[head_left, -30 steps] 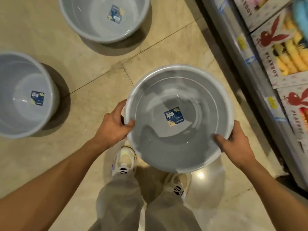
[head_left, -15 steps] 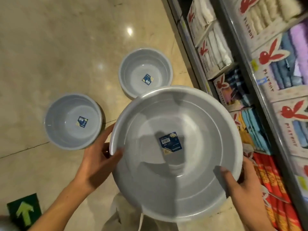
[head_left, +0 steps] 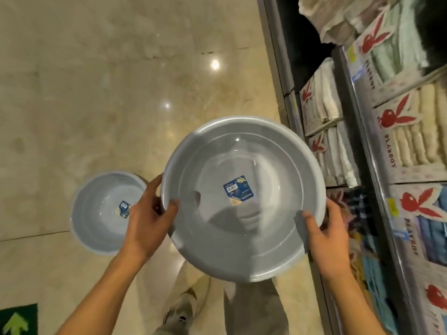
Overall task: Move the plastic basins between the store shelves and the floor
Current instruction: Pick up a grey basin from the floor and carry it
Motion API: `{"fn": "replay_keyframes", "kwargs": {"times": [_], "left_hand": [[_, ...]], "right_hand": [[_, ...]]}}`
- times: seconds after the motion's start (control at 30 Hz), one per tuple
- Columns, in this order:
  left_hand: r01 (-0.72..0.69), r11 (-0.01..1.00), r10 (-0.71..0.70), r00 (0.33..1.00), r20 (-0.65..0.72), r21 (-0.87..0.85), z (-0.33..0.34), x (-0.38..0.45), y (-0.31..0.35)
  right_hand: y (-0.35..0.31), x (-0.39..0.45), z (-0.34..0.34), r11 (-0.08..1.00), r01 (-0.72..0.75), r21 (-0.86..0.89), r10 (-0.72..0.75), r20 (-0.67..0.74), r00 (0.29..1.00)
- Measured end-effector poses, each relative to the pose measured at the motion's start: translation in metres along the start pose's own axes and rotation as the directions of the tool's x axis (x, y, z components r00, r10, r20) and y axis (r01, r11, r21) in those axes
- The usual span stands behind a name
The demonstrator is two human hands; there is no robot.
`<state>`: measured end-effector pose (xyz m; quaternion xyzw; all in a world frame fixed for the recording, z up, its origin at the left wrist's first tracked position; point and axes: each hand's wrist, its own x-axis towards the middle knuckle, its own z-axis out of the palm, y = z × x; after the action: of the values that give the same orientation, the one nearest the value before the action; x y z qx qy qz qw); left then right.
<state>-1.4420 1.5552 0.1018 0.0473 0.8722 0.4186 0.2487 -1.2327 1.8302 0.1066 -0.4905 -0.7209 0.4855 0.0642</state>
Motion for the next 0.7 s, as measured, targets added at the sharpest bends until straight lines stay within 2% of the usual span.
{"fn": "replay_keyframes", "kwargs": {"times": [0.23, 0.43, 0.5, 0.57, 0.7], "left_hand": [[0.078, 0.972, -0.072, 0.997, -0.035, 0.221, 0.098, 0.118, -0.068], [0.184, 0.874, -0.225, 0.974, 0.038, 0.45, 0.148, 0.175, -0.129], [0.211, 0.832, -0.254, 0.967, 0.015, 0.512, 0.161, 0.187, -0.143], [0.238, 0.83, -0.249, 0.967, -0.046, 0.505, 0.174, 0.195, -0.155], [0.269, 0.886, -0.231, 0.962, -0.145, 0.377, 0.186, 0.211, -0.174]], "right_hand": [[0.061, 0.149, 0.069, 0.996, -0.019, -0.085, 0.031, 0.136, 0.99], [0.111, 0.223, 0.116, 0.967, -0.046, -0.251, 0.106, 0.231, 0.967], [0.128, 0.238, 0.134, 0.952, -0.06, -0.3, 0.135, 0.235, 0.963], [0.142, 0.248, 0.151, 0.944, -0.062, -0.324, 0.134, 0.204, 0.97], [0.152, 0.264, 0.18, 0.94, -0.013, -0.341, 0.071, 0.16, 0.985]]}}
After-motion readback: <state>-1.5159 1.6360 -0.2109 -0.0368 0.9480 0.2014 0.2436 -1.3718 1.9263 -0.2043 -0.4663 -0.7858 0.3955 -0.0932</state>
